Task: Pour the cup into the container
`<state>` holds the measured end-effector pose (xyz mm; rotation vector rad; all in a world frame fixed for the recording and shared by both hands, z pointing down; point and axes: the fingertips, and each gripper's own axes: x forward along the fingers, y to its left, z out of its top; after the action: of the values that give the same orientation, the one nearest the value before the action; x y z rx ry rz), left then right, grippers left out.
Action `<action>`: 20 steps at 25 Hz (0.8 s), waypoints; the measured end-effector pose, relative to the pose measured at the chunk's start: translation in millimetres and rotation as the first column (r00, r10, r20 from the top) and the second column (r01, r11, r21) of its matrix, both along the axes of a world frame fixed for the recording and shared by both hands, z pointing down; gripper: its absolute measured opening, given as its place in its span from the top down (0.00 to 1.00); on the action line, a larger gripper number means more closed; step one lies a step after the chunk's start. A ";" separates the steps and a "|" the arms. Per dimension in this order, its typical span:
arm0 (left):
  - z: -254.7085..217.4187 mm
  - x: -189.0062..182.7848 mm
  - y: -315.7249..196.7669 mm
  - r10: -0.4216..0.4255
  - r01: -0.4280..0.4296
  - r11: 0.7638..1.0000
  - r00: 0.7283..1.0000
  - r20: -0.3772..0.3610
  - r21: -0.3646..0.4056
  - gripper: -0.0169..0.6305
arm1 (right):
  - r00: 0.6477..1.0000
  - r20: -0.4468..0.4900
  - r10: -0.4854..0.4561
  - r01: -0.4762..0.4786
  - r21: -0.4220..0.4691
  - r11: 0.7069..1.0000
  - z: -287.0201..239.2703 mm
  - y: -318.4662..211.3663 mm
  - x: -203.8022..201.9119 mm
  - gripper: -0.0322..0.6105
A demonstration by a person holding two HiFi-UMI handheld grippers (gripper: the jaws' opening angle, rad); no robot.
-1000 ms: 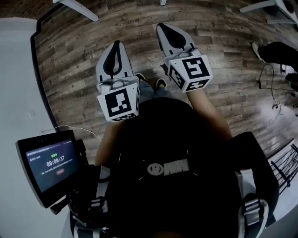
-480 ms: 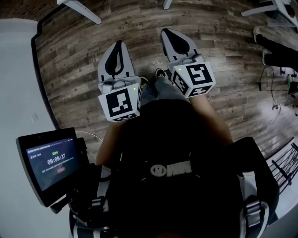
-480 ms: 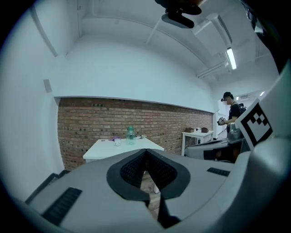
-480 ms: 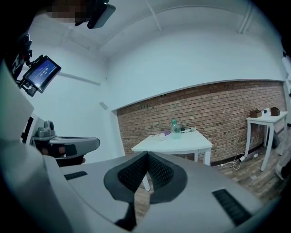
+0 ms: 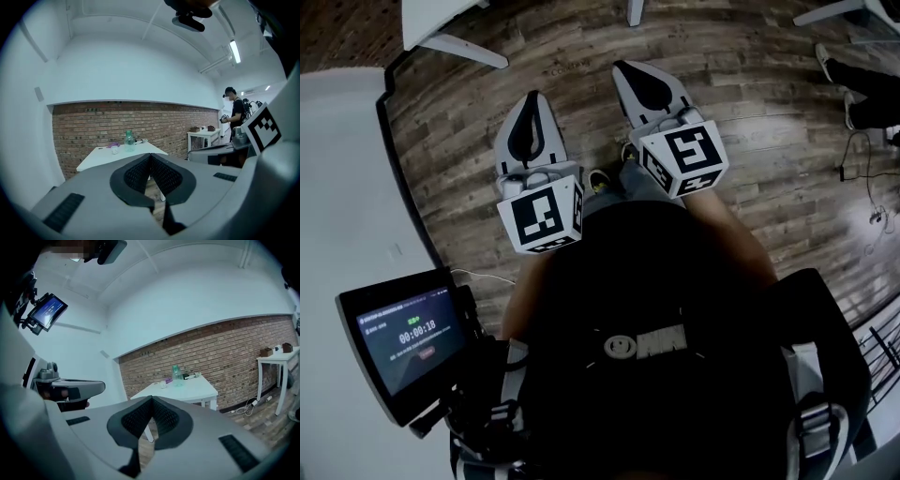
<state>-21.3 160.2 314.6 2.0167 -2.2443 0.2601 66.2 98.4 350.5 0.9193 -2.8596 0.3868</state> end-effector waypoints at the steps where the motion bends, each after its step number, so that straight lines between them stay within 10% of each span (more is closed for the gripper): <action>1: -1.0 4.0 -6.4 0.004 -0.004 1.000 1.000 0.007 0.000 0.97 | 1.000 0.007 0.003 -0.003 0.000 1.000 -0.6 -7.5 2.9 0.96; 20: -0.4 -105.6 -57.4 -0.032 0.033 0.999 0.999 -0.039 0.039 0.97 | 0.998 -0.064 -0.028 0.029 0.013 1.000 5.0 -52.9 -102.2 0.96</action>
<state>-126.9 102.7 314.2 1.9846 -2.2747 0.1745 -36.1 45.5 355.4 0.8763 -2.8176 0.3291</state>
